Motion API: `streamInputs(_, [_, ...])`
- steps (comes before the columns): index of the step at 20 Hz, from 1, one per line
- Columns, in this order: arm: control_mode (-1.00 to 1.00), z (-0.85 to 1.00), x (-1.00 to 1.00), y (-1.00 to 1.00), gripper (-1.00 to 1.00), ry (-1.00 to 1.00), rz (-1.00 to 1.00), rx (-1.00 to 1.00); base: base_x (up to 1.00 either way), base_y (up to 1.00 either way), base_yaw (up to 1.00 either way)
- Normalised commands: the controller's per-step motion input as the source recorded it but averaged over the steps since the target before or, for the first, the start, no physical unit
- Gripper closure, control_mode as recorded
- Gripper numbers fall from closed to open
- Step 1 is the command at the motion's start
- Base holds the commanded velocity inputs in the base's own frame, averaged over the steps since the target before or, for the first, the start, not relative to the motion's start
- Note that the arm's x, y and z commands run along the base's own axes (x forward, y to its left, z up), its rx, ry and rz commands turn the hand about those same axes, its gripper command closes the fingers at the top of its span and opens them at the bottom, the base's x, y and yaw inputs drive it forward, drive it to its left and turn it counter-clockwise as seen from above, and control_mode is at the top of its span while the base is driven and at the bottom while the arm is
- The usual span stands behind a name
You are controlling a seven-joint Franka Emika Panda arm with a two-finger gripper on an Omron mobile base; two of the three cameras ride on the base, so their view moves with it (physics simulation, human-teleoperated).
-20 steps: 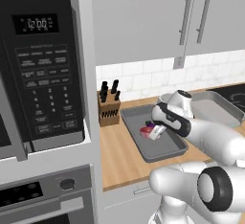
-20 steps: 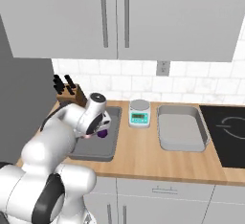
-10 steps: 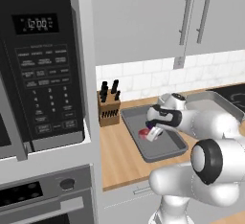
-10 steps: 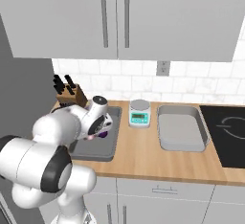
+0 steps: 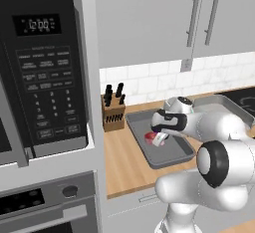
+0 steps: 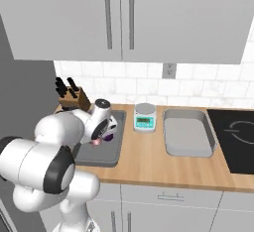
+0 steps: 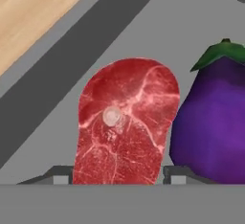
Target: Place one eggplant and one steak in each tupperware on the nearby counter, to pack two identical lunches.
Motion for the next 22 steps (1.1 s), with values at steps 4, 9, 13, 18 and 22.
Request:
streamInputs(4, [-1.00,0.27,-0.30,0.10,-1.00,-0.10,0.00,-0.03,0.00,0.00,0.00])
streamInputs(9, [-1.00,0.91,-0.63,0.01,-1.00,-0.09,0.00,0.00,0.00,0.00,0.00])
streamInputs(13, [-1.00,0.59,-0.97,0.00,-1.00,-0.15,-0.07,0.00,0.00,0.00,0.00])
streamInputs(18, [-1.00,0.13,-0.99,0.00,-1.00,-0.22,-0.40,0.00,0.00,0.00,0.00])
streamInputs(22, [-1.00,0.40,-0.61,0.00,-1.00,-0.25,-0.46,0.00,0.00,0.00,0.00])
